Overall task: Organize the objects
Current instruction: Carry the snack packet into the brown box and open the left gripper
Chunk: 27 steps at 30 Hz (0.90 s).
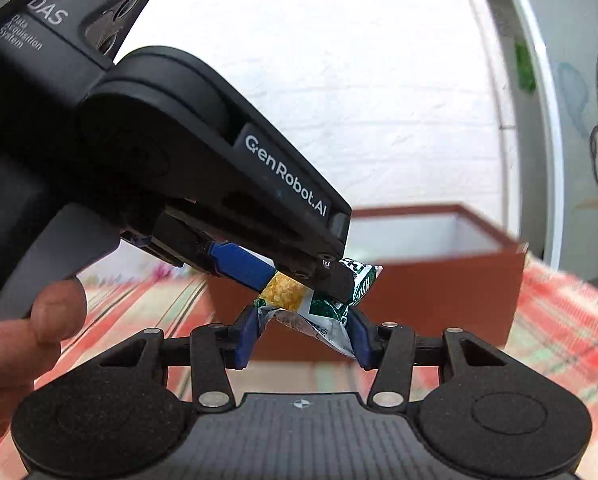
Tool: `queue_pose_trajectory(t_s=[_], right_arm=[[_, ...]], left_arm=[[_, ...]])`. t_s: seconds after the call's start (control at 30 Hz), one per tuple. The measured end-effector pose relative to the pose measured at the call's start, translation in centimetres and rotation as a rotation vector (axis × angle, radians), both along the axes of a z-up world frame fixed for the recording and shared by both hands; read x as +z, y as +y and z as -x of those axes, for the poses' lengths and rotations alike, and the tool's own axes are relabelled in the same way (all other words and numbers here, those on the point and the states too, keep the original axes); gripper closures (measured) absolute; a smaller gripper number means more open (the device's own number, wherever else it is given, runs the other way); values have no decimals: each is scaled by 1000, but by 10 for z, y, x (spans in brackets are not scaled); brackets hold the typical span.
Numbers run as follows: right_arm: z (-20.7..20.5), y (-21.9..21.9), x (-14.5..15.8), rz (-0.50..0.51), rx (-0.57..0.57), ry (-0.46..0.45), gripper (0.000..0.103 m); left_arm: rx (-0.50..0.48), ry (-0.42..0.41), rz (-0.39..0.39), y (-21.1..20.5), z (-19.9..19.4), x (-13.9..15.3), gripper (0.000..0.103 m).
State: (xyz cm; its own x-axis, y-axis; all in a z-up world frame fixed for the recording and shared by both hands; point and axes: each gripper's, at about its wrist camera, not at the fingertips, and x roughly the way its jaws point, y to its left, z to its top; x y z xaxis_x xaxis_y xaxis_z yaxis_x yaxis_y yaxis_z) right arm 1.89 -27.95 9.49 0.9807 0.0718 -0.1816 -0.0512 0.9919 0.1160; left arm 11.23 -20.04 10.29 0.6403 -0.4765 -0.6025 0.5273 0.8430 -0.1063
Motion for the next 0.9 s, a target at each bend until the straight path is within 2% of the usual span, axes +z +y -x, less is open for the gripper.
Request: queue_pose_trajectory(t_s=[0.23,0.3,0.33,0.37,0.4,0.43,0.47,0.5,0.57,0.7,0.9], right_arm=[[-52,-46,15,21,-42,-75,55],[-71,-54,14,31,-49,-78,54],[-84,-56,13,52,-52,-70,53],[-97,-57,11,78,-68,-61,53],[-108,-59,6,94,-102,-60,46],[-116,-64,2,90,-138,-51,41],[-120,-70,-3,65,-158,-39,41],[-119,-73,-7,64,-160,-50,44],[-112,-73,-12,90,-144,-78,44],[-99,-67,-13,97,-133,-103,36],[-73,-65,-12,66,-126,-129,34]], left_arm=[[14,-64,-32,-43,-50,16,58],[55,-88,-89,-53,-67,15,40],[106,-104,-131,-59,-75,14,23],[154,-119,-163,-63,-81,13,22],[175,-120,-181,-64,-86,12,22],[180,-112,-184,-62,-90,11,22],[183,-108,-181,-59,-90,9,22],[186,-110,-187,-57,-90,6,22],[206,-108,-223,-55,-89,0,20],[231,-124,-211,-44,-69,4,17],[243,-147,-219,-28,-30,12,14]])
